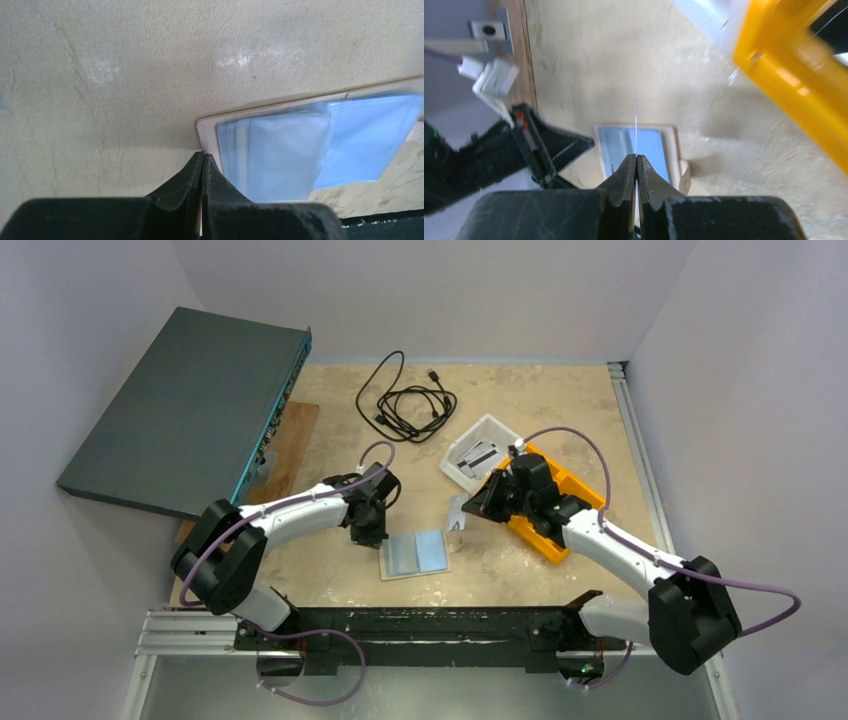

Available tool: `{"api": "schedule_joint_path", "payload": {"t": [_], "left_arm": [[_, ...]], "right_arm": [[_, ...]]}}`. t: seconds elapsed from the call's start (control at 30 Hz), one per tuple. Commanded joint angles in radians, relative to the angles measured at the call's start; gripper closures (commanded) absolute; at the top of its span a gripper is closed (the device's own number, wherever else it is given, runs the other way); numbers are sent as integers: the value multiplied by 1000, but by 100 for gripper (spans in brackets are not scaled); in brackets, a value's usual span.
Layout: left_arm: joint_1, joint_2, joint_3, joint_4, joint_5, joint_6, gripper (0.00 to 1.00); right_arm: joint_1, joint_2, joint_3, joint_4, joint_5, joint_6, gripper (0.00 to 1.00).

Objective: Take the credit cards out of the card holder
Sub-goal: Place the credit card in the storage box.

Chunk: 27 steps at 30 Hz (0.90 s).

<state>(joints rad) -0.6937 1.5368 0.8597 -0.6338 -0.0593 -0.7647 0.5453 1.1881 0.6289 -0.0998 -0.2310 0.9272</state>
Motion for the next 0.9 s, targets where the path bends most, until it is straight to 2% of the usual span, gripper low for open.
{"api": "schedule_joint_path", "payload": {"t": [0.0, 0.13, 0.27, 0.53, 0.73, 0.8, 0.87], "left_arm": [[6, -82, 33, -33, 7, 63, 100], [6, -150, 79, -54, 30, 80, 90], [6, -191, 123, -89, 50, 97, 86], [7, -301, 107, -102, 54, 101, 81], [7, -346, 89, -105, 77, 99, 78], [7, -356, 76, -95, 87, 93, 77], [7, -361, 63, -85, 98, 88, 75]], "right_arm": [[-105, 0, 88, -24, 1, -54, 100], [-218, 56, 176, 10, -31, -80, 100], [-301, 152, 295, 20, -28, -88, 100], [-318, 355, 467, -31, 47, -118, 100], [-317, 449, 513, -40, 59, -129, 100], [-317, 460, 522, -36, 59, -133, 95], [-318, 471, 538, -41, 53, -152, 83]]}}
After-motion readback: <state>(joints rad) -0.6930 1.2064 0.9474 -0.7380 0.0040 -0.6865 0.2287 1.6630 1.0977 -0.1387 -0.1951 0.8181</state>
